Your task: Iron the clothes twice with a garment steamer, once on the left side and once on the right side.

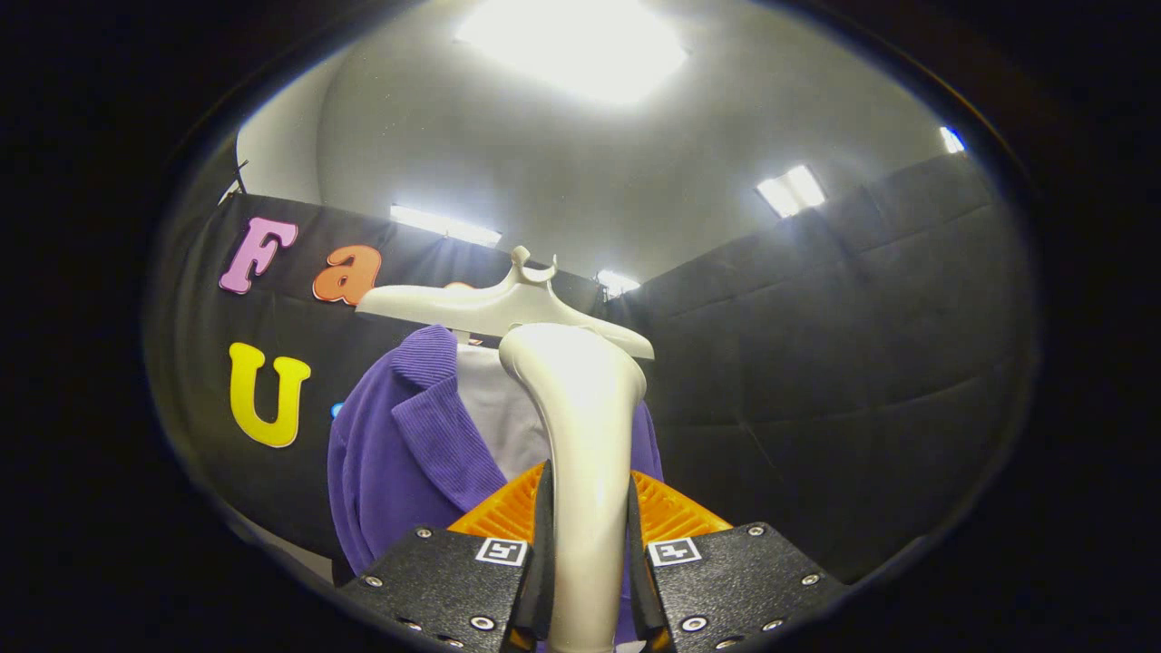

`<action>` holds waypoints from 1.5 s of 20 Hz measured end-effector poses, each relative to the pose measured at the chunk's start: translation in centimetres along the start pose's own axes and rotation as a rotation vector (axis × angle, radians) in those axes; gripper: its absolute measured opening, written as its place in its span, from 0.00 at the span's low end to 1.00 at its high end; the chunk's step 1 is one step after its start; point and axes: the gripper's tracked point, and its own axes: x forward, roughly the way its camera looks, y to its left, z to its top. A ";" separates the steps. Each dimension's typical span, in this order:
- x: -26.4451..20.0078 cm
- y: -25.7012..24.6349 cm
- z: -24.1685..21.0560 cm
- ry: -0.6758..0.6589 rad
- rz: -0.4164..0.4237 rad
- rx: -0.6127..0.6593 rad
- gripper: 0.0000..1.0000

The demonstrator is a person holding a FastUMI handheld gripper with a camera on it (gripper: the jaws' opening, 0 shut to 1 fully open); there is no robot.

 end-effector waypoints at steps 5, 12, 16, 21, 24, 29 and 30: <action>3.6 -0.3 -1.6 0.026 0.007 0.007 0.34; 4.4 -0.4 -7.2 0.118 0.019 -0.015 0.34; 3.2 -0.9 -10.2 0.161 0.020 -0.031 0.34; 1.6 -2.0 -14.2 0.216 0.012 -0.024 0.34; 0.6 -2.3 -16.2 0.242 0.012 -0.028 0.34; -1.3 -2.9 -20.0 0.300 0.010 -0.024 0.34; -1.7 -2.9 -20.4 0.307 0.007 -0.027 0.34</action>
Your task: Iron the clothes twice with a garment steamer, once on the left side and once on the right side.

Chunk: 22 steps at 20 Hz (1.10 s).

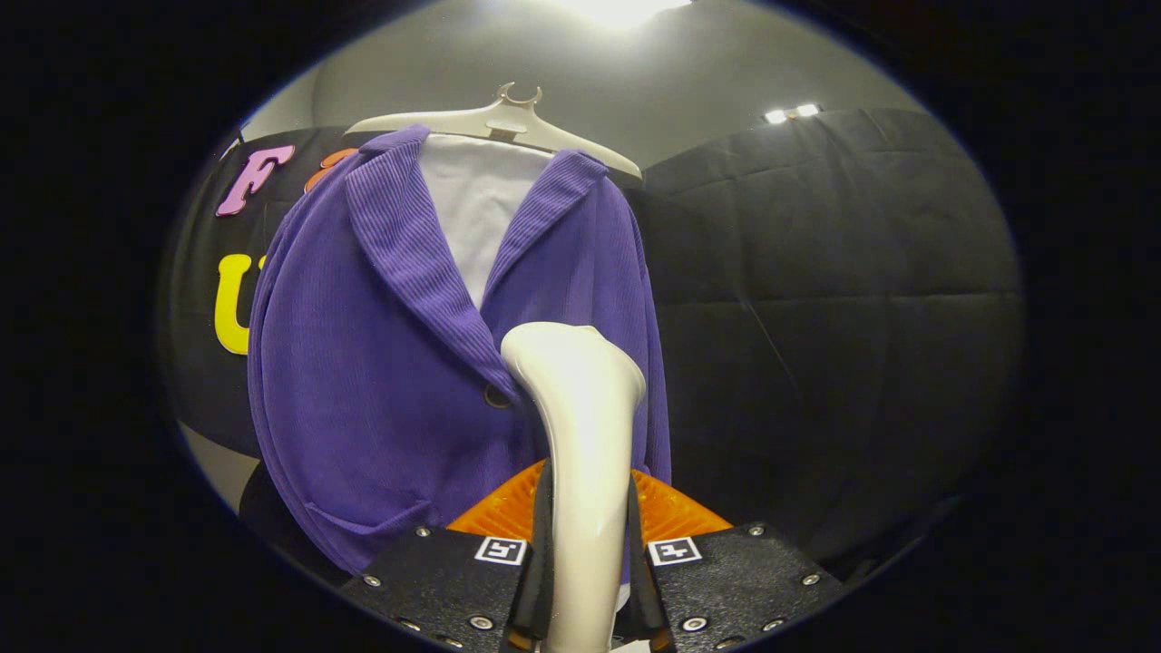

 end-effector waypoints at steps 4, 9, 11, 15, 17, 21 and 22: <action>-0.2 -0.1 -2.0 0.028 -0.009 0.012 0.34; -1.6 -0.9 -7.0 0.084 -0.014 0.009 0.34; -1.6 -0.8 -8.6 0.104 -0.012 0.014 0.34; -2.0 -0.8 -12.0 0.150 -0.006 0.002 0.34; -2.4 -1.1 -13.8 0.168 -0.009 0.005 0.34; -2.2 -1.2 -17.1 0.212 -0.004 -0.006 0.34; -2.3 -1.2 -17.7 0.220 -0.004 -0.009 0.34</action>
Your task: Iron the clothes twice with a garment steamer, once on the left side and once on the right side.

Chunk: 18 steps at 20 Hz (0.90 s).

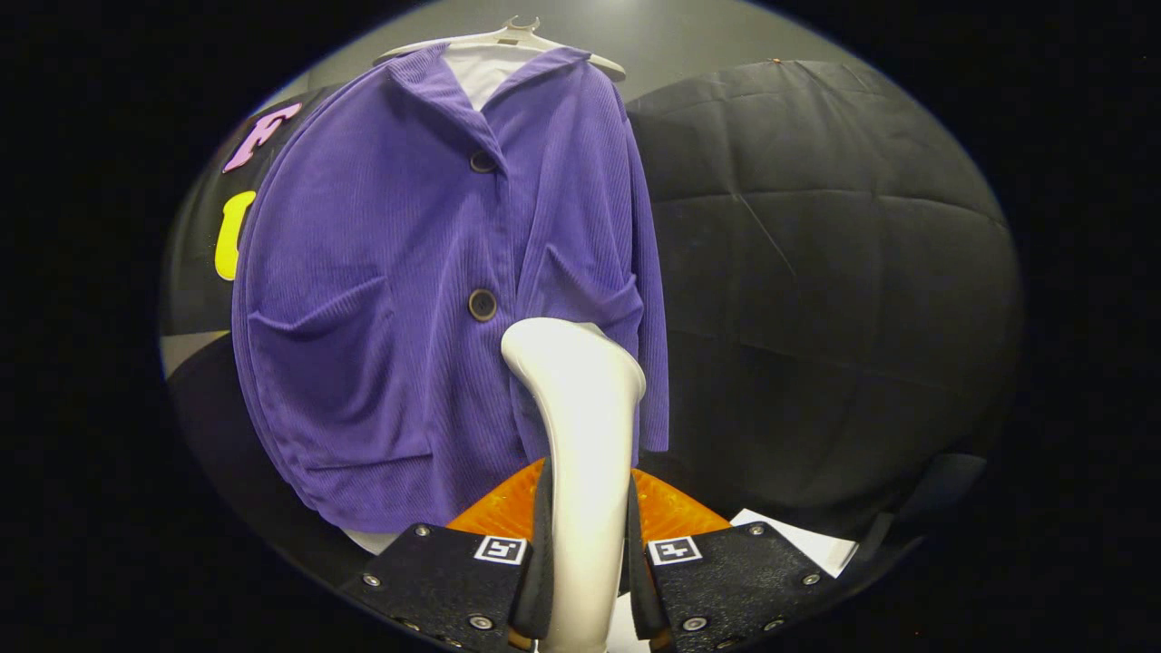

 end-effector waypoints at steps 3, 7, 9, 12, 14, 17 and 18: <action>0.4 -0.1 -1.5 0.015 0.000 0.007 0.34; -0.3 -0.1 -4.3 0.034 0.009 -0.010 0.34; -1.1 0.0 -5.1 0.036 0.016 -0.019 0.34; -3.0 0.1 -4.6 0.014 0.036 -0.026 0.34; -5.1 0.0 -3.5 -0.014 0.050 -0.025 0.34; -9.1 -0.2 -1.8 -0.057 0.075 -0.029 0.34; -10.6 -0.3 -0.9 -0.075 0.086 -0.032 0.34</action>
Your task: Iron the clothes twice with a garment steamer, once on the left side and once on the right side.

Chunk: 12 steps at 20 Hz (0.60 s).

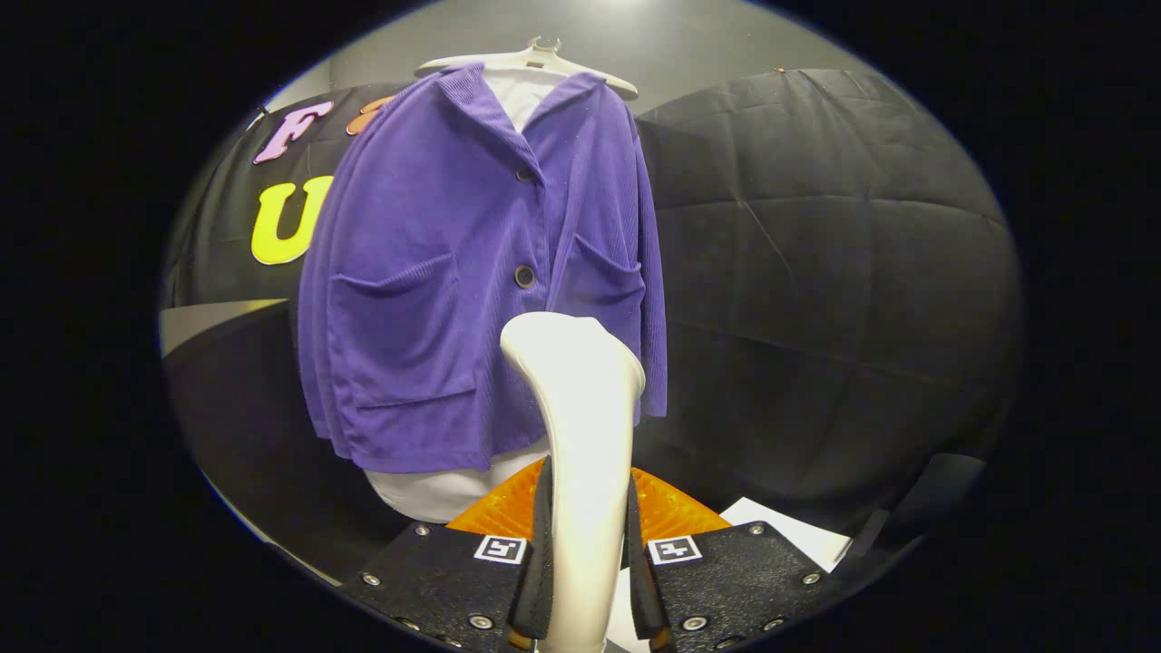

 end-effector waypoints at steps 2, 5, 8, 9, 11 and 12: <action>-3.0 0.4 2.0 -0.038 0.027 -0.005 0.34; -8.6 1.7 4.4 -0.088 0.075 -0.025 0.34; -14.1 3.1 6.6 -0.145 0.123 -0.037 0.34; -15.6 3.8 7.0 -0.157 0.136 -0.042 0.34; -18.3 5.1 7.8 -0.175 0.159 -0.053 0.34; -19.9 5.9 8.2 -0.183 0.173 -0.053 0.34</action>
